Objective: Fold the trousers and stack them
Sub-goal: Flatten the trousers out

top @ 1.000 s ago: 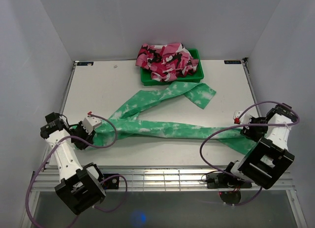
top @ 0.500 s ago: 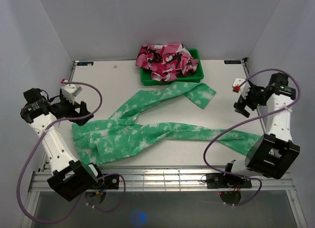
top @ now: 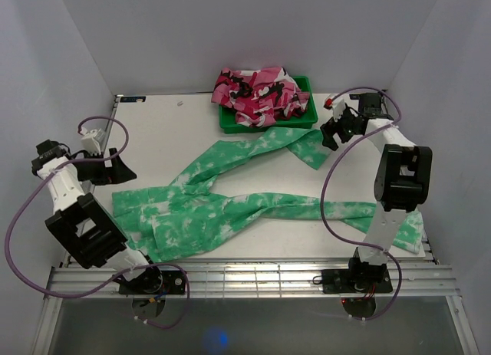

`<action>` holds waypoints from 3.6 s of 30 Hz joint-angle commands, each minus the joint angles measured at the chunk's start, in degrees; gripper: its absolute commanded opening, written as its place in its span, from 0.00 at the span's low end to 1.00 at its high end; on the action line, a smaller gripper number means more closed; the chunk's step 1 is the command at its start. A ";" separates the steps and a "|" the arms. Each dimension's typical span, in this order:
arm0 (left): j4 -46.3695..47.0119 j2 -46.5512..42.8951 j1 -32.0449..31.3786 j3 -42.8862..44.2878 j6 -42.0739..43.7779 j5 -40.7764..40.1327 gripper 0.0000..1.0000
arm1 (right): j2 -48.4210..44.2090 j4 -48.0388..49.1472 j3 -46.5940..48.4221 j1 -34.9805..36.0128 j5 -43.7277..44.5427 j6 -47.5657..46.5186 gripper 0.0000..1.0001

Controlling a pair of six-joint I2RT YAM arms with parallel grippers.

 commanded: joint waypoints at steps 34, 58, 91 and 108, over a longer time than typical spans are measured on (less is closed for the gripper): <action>10.51 21.54 4.59 1.20 -18.04 -4.06 0.00 | -1.96 2.09 0.78 -1.49 -1.63 -14.05 0.08; 14.02 17.23 2.21 7.46 -3.47 -6.86 0.00 | -36.17 -3.09 -34.02 -23.64 0.11 -53.60 0.08; 41.70 19.06 2.57 3.57 -1.07 -10.46 0.00 | -7.71 8.94 -6.99 -18.91 16.19 -27.87 0.08; 30.74 9.43 -4.37 9.03 5.76 -4.24 0.98 | -3.37 -6.33 7.99 -15.46 20.80 -16.43 0.92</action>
